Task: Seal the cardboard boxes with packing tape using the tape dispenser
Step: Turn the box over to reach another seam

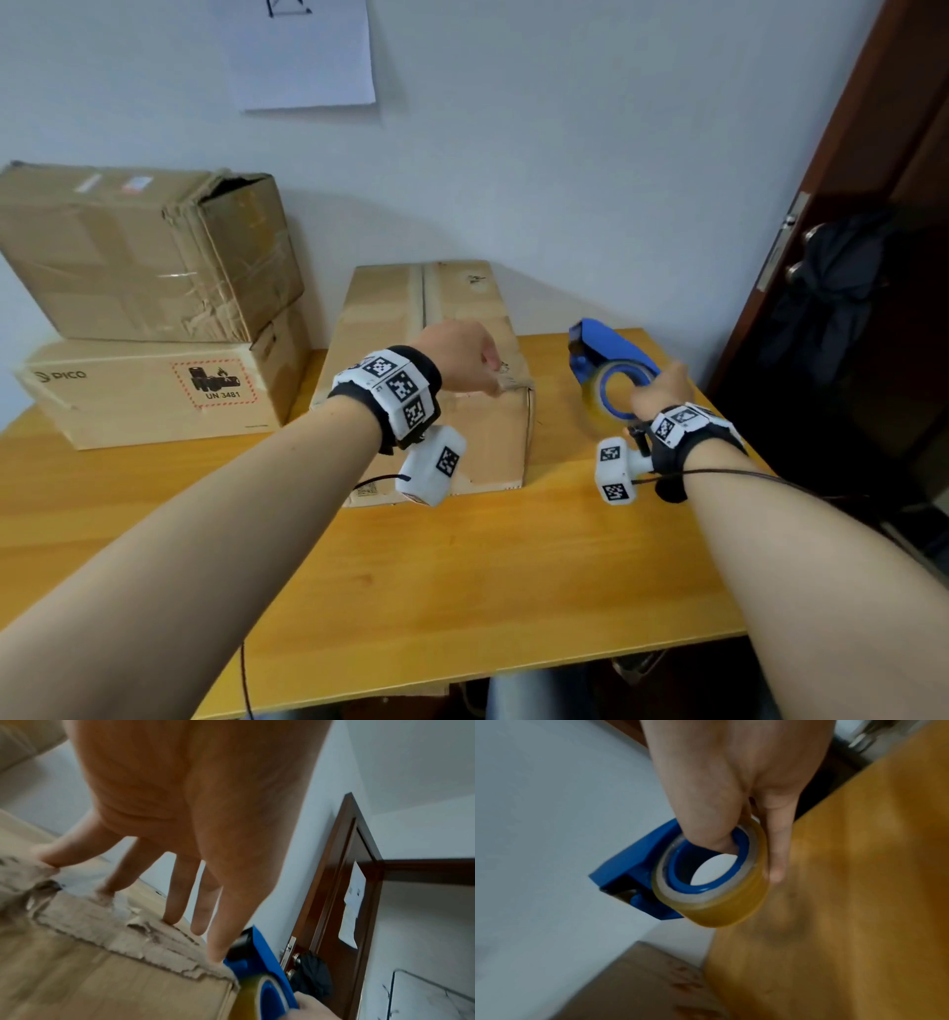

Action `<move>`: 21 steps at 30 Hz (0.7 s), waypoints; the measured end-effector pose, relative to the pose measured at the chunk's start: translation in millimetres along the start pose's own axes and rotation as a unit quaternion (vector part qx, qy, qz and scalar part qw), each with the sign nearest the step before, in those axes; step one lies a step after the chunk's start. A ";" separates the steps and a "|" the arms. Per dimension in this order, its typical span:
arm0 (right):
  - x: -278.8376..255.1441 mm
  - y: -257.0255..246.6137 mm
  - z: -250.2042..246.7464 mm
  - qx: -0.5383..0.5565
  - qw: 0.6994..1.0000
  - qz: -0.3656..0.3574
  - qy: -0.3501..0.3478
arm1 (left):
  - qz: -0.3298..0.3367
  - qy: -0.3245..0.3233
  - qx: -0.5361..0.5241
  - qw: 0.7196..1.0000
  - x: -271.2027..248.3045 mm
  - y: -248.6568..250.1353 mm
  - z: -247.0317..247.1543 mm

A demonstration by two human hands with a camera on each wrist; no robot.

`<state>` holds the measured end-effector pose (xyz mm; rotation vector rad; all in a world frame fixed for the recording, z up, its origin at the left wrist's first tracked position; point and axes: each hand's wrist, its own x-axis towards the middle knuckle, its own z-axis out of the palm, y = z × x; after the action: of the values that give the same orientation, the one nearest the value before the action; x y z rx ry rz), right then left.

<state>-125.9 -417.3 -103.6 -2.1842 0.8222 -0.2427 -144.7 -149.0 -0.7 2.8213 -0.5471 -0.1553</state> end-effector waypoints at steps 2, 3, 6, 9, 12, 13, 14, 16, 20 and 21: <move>-8.1 -25.3 -7.8 0.041 0.998 -0.042 0.010 | -0.016 0.002 -0.098 0.995 0.2 -3.0 -5.9; -13.5 -37.7 -11.2 0.061 0.996 -0.060 0.016 | -0.029 0.017 -0.149 0.988 -0.3 -4.9 -9.8; -30.5 -72.2 -17.7 0.113 0.986 -0.115 0.042 | -0.072 0.090 -0.285 0.952 -3.5 -11.0 -22.6; -47.1 -99.4 -18.4 0.153 0.971 -0.176 0.046 | -0.096 0.102 -0.437 0.888 -13.0 -15.5 -34.3; -60.6 -114.9 -13.6 0.165 0.958 -0.234 0.032 | -0.099 0.079 -0.597 0.792 -22.0 -18.4 -43.9; -64.8 -118.2 -12.2 0.166 0.954 -0.249 0.028 | -0.103 0.072 -0.626 0.770 -24.0 -18.3 -45.8; -68.8 -122.4 -9.8 0.168 0.950 -0.263 0.025 | -0.108 0.067 -0.643 0.755 -26.4 -19.8 -48.1; -75.2 -127.9 -6.5 0.164 0.945 -0.284 0.022 | -0.116 0.060 -0.657 0.742 -30.4 -21.0 -51.2; -82.9 -132.4 -1.8 0.162 0.939 -0.304 0.019 | -0.132 0.056 -0.656 0.741 -37.5 -25.5 -56.6; -84.0 -132.5 -1.3 0.166 0.937 -0.306 0.016 | -0.136 0.053 -0.655 0.742 -38.9 -26.3 -57.4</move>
<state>-127.6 -300.2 0.8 -2.0522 0.0751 -0.6741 -162.5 -97.2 49.2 1.4569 0.0745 -0.2850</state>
